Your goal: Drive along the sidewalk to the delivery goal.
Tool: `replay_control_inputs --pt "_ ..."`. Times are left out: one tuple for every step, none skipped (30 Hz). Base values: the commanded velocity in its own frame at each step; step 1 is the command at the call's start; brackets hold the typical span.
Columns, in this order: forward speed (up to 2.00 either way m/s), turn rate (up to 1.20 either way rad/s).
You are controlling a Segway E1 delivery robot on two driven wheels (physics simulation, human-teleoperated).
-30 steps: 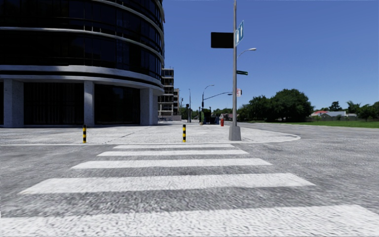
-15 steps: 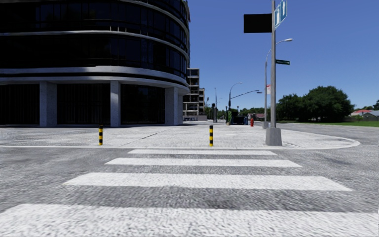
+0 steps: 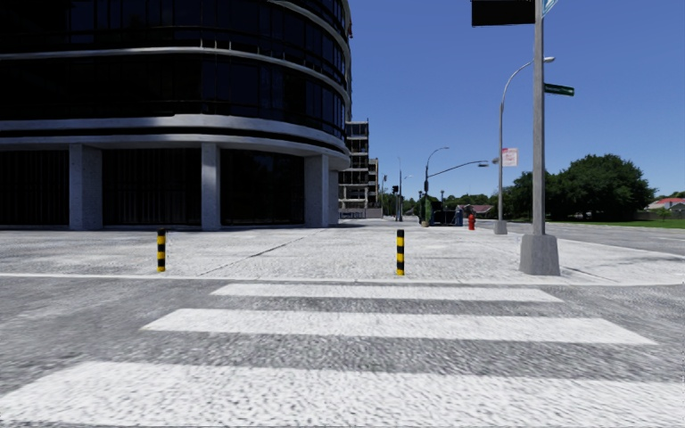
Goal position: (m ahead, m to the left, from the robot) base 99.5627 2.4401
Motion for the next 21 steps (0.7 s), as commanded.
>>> replay_control_inputs --pt "1.93 0.00" --pt "1.93 0.00" --pt "1.93 0.00" --pt "1.93 0.00" --pt "1.93 0.00" --pt "1.93 0.00" --pt "1.93 0.00" --pt "1.93 0.00" --pt "1.93 0.00" --pt "1.93 0.00" --pt "1.93 0.00" --pt "1.93 0.00" --pt "1.93 0.00" --pt "1.93 0.00" --pt "1.93 0.00" --pt "1.93 0.00" --pt "1.93 0.00" --pt "1.93 0.00" --pt "1.93 0.00" --pt "1.93 0.00" --pt "1.93 0.00"
